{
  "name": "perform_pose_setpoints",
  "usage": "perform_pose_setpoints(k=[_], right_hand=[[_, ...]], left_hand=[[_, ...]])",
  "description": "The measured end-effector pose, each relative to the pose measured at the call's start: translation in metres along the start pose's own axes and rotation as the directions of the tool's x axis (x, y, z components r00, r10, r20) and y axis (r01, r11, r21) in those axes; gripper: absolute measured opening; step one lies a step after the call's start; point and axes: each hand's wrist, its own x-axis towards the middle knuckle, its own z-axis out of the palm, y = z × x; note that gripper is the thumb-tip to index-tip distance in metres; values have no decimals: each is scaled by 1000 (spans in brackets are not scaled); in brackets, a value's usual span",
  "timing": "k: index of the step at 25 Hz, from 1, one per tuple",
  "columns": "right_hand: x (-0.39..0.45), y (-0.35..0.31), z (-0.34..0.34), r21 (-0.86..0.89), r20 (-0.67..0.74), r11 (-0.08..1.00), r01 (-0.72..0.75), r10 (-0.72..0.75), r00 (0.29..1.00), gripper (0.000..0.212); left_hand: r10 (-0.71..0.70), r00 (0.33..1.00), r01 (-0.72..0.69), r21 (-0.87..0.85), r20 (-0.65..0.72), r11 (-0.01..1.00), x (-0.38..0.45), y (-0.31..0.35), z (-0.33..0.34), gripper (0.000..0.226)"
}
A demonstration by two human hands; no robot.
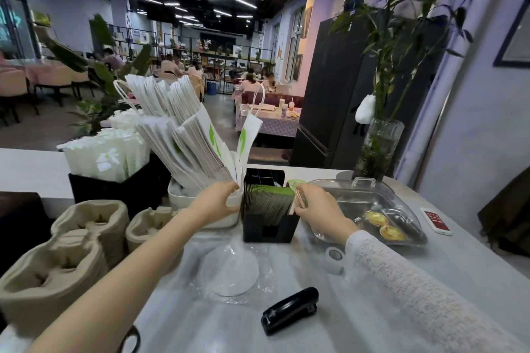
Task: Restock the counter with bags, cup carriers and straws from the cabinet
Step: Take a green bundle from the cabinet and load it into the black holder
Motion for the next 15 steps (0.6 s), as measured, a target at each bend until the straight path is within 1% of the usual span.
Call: perform_pose_setpoints(k=[3,6,11,15], right_hand=[[-18,-12,-2,70,1,996,-49,49,999,39],[-34,-23,-1,90,23,993,-80,78,997,50],[-63,-39,7,74,56,989,-125,121,991,49],[-90,-51,8,64,96,990,-124,118,988,50]], left_hand=[[10,1000,-9,-52,20,999,-18,0,-2,53],[23,999,-21,-90,31,996,-33,4,-2,52],[63,998,-62,-114,5,992,-58,14,-7,44],[36,999,-36,-114,0,993,-86,22,-14,43]])
